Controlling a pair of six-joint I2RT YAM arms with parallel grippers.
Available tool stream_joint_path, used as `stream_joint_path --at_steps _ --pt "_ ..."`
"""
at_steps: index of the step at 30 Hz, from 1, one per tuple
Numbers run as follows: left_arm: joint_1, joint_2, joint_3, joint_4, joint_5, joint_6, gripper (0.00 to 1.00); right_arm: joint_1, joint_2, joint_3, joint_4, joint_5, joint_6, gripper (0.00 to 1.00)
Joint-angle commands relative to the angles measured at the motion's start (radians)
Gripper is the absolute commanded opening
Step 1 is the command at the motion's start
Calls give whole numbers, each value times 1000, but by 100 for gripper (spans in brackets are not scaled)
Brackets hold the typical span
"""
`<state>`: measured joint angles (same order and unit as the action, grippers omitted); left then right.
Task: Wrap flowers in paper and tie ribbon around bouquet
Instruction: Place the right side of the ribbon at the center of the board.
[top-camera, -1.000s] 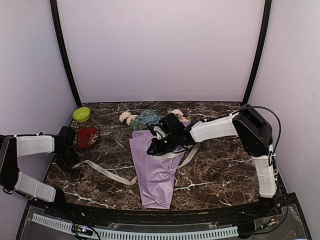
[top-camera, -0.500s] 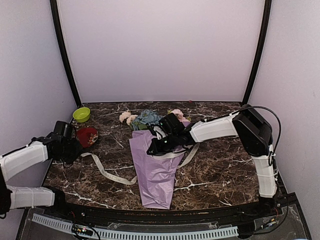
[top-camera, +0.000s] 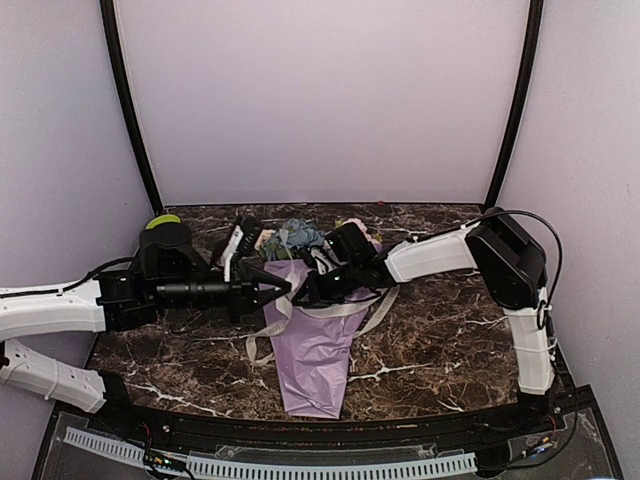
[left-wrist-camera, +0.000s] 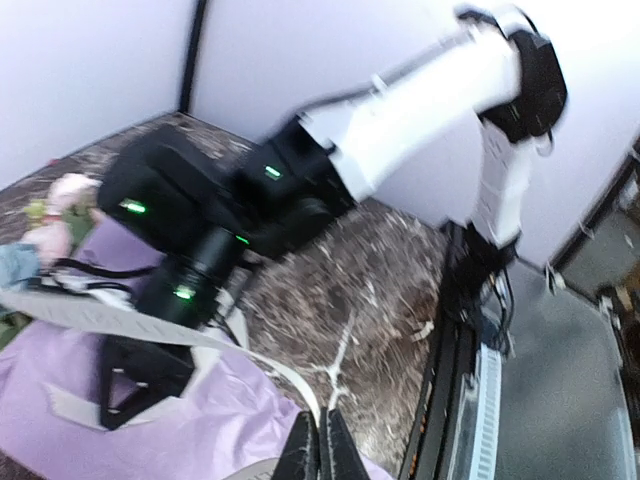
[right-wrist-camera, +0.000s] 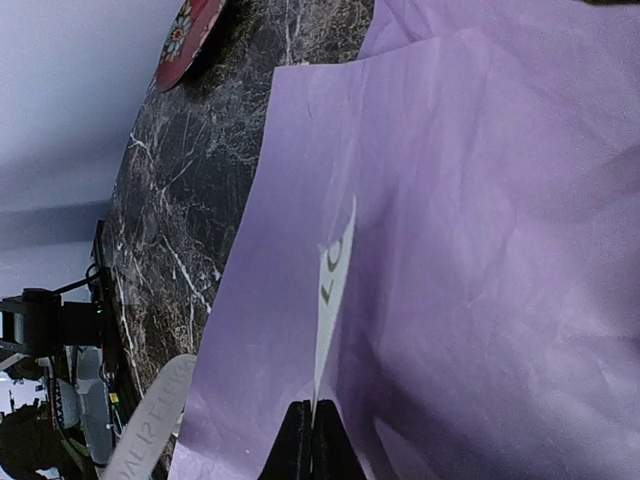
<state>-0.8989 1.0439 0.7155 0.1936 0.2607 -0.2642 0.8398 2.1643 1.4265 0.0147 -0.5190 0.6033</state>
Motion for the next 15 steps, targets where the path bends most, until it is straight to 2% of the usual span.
stream_joint_path --at_steps 1,6,11,15 --pt "-75 149 86 57 247 276 0 -19 -28 -4 57 -69 -13 0" --pt "-76 315 187 -33 339 459 0 -23 -42 35 36 -120 -63 0" --pt "-74 402 207 -94 184 595 0 -20 -70 88 -66 -125 -151 0" --pt "-74 465 198 -72 78 656 0 -20 -75 90 -94 -133 -178 0"
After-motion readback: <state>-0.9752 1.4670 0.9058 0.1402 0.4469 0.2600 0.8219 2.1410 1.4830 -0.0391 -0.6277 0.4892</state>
